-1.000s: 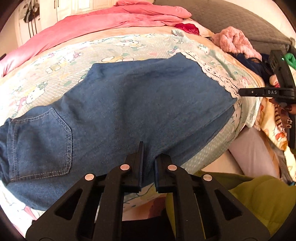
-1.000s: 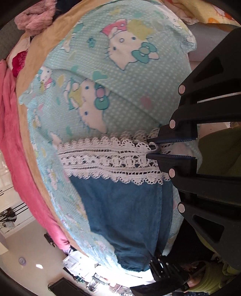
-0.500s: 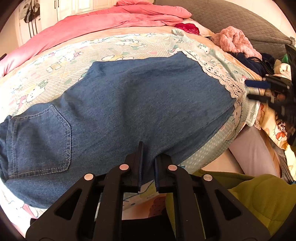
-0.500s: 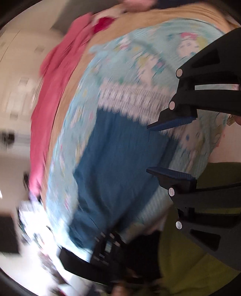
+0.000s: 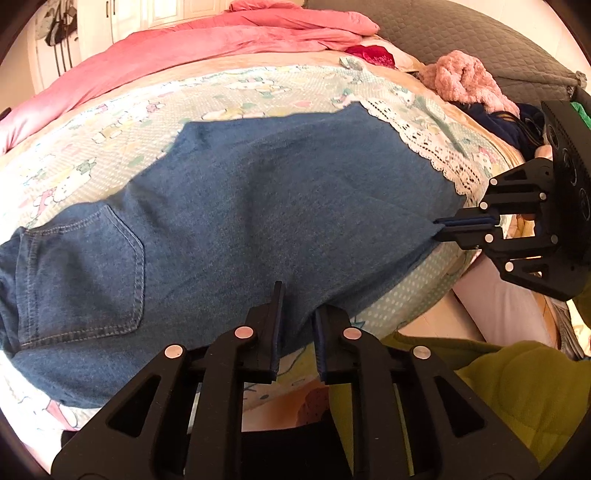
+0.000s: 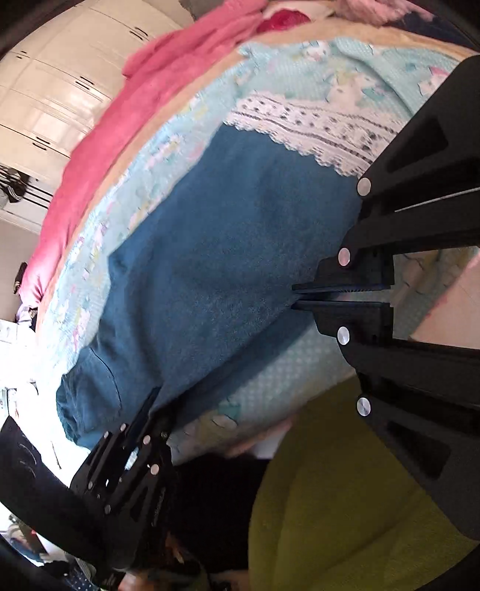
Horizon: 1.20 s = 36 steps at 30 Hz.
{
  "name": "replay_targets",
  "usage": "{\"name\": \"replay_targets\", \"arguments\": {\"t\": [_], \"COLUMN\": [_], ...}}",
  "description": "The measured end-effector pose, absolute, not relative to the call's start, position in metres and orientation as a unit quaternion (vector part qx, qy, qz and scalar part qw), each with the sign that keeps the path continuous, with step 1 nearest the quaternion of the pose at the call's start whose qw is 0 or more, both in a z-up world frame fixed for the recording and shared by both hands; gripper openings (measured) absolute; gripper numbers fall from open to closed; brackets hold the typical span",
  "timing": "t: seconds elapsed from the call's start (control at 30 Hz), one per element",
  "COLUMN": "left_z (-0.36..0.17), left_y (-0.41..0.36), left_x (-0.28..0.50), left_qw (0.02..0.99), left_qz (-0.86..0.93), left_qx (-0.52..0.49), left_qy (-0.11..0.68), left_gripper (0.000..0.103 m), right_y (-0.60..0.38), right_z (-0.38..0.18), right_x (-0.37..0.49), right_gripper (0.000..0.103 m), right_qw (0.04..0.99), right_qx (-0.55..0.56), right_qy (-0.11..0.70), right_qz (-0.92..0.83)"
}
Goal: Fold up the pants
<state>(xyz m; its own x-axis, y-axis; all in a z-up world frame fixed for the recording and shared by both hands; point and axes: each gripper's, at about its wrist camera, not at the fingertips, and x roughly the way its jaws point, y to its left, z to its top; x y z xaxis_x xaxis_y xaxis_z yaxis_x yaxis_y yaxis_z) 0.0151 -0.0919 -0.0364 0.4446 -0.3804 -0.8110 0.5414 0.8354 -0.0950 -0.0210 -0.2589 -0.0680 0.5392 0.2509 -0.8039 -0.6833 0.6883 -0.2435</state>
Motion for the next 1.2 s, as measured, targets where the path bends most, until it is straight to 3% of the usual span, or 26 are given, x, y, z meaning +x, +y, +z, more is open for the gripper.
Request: {"name": "replay_targets", "arguments": {"t": [0.13, 0.17, 0.27, 0.37, 0.47, 0.6, 0.73, 0.83, 1.2], "left_z": [-0.042, -0.041, -0.033, -0.013, 0.003, -0.003, -0.014, -0.023, 0.001], "left_y": [-0.092, -0.09, -0.078, -0.055, -0.026, 0.006, 0.021, 0.032, 0.039], "left_x": [0.014, 0.013, 0.009, 0.005, 0.01, 0.029, 0.042, 0.047, 0.042], "left_qw": [0.841, 0.84, 0.842, 0.858, 0.884, 0.89, 0.885, 0.881, 0.893], "left_qz": [-0.271, -0.272, -0.275, -0.263, -0.202, -0.115, -0.054, -0.033, -0.045], "left_qx": [0.095, 0.092, 0.066, 0.039, 0.031, 0.023, 0.032, 0.035, -0.001], "left_qy": [0.459, 0.461, 0.46, 0.439, 0.421, 0.44, 0.461, 0.471, 0.449], "left_gripper": [0.012, 0.015, 0.042, 0.044, 0.055, 0.057, 0.063, 0.063, 0.065], "right_y": [-0.261, -0.263, -0.275, -0.296, -0.317, -0.332, -0.344, -0.349, -0.358], "right_z": [-0.077, -0.074, -0.062, -0.039, -0.019, -0.014, -0.029, -0.059, -0.045], "right_x": [-0.017, -0.015, -0.013, -0.011, 0.008, 0.039, 0.062, 0.068, 0.06], "right_gripper": [0.006, 0.008, 0.019, 0.028, 0.039, 0.051, 0.055, 0.056, 0.056], "right_qw": [0.827, 0.827, 0.822, 0.839, 0.869, 0.886, 0.879, 0.863, 0.878], "right_qx": [-0.267, -0.254, -0.222, -0.183, -0.118, -0.071, -0.039, -0.069, -0.047], "right_qy": [0.406, 0.412, 0.425, 0.409, 0.387, 0.386, 0.423, 0.475, 0.447], "right_qz": [0.282, 0.287, 0.308, 0.309, 0.284, 0.247, 0.215, 0.158, 0.167]}}
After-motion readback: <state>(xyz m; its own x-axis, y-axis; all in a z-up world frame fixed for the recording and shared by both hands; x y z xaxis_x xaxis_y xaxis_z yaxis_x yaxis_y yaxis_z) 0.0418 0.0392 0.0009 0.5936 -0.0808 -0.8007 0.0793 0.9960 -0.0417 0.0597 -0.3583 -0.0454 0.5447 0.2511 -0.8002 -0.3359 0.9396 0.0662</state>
